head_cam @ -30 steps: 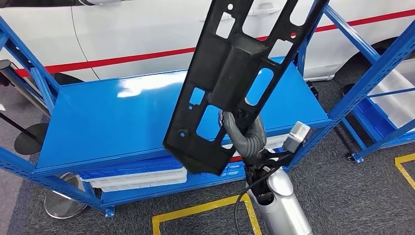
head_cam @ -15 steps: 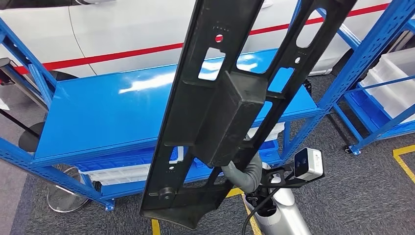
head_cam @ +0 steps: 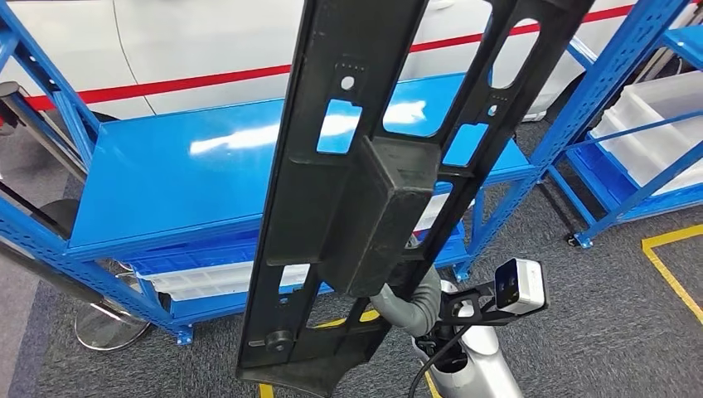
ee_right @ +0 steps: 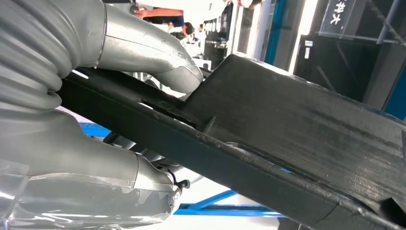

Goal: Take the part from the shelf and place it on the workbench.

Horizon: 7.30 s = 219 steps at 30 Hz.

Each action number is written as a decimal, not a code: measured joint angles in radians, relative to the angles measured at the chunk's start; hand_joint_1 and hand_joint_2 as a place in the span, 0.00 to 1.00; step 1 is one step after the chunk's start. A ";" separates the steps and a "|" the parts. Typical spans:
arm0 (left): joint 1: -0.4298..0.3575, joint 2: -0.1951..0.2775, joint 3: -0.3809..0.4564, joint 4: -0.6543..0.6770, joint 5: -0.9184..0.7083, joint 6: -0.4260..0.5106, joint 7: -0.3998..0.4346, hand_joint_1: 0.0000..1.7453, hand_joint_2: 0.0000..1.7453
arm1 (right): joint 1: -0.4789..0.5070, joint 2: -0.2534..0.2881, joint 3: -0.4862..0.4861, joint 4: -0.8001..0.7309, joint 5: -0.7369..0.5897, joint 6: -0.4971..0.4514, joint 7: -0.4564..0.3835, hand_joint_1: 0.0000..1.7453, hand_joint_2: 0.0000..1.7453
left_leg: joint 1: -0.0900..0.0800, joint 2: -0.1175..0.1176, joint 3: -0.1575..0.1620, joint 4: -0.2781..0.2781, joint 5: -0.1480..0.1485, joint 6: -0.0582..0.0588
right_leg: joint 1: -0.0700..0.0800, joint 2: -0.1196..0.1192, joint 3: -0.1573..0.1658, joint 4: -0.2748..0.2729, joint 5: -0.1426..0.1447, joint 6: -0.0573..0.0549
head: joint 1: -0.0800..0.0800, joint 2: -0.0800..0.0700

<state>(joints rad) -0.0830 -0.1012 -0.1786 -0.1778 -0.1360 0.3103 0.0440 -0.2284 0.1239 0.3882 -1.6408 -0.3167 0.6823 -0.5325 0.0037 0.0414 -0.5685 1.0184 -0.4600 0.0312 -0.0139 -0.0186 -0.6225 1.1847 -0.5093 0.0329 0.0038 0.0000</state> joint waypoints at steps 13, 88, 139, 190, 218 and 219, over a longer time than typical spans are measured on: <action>-0.004 -0.002 0.000 0.000 -0.005 -0.008 0.004 0.00 1.00 | 0.010 0.011 -0.017 -0.019 0.024 0.001 0.009 1.00 1.00 | 0.000 -0.031 -0.072 0.256 -0.149 -0.043 | 0.016 0.039 0.022 -0.171 0.077 -0.065 | -0.003 0.000; -0.011 0.025 0.001 0.000 -0.038 -0.042 0.025 0.00 1.00 | 0.002 0.031 -0.072 -0.167 0.145 -0.081 -0.016 1.00 1.00 | 0.009 -0.011 0.025 0.008 -0.036 -0.007 | 0.004 0.029 -0.135 0.111 -0.044 -0.001 | 0.016 0.000; -0.049 0.077 -0.022 0.000 -0.087 0.030 0.108 0.00 1.00 | 0.083 0.063 -0.116 -0.265 0.296 -0.189 -0.114 1.00 1.00 | 0.018 -0.085 -0.021 0.075 -0.031 -0.044 | 0.024 0.115 0.020 -0.149 0.060 -0.067 | 0.016 0.000; 0.021 0.095 0.066 -0.001 -0.003 0.023 0.064 0.00 1.00 | 0.022 0.071 -0.004 -0.122 0.233 -0.120 -0.147 1.00 1.00 | 0.014 0.056 0.056 -0.017 -0.042 -0.057 | 0.009 -0.019 0.004 -0.162 0.075 -0.031 | 0.028 0.000; -0.062 0.083 -0.003 -0.001 -0.133 -0.078 0.112 0.00 1.00 | 0.099 0.064 -0.186 -0.166 0.261 -0.222 -0.127 1.00 1.00 | 0.014 -0.013 0.020 -0.004 -0.023 -0.031 | 0.002 0.005 0.009 -0.160 0.070 -0.012 | 0.032 0.000; -0.063 0.081 -0.003 -0.001 -0.133 -0.078 0.112 0.00 1.00 | 0.098 0.064 -0.186 -0.165 0.262 -0.223 -0.125 1.00 1.00 | 0.014 -0.011 0.022 -0.006 -0.027 -0.038 | 0.006 0.007 0.010 -0.162 0.062 -0.019 | 0.032 0.000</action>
<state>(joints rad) -0.1463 -0.0202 -0.1820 -0.1785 -0.2686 0.2321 0.1556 -0.1303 0.1879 0.2024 -1.8061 -0.0552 0.4589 -0.6579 0.0177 0.0305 -0.5467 1.0120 -0.4870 -0.0073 -0.0080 -0.0121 -0.6130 1.0223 -0.4468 0.0144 0.0357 0.0000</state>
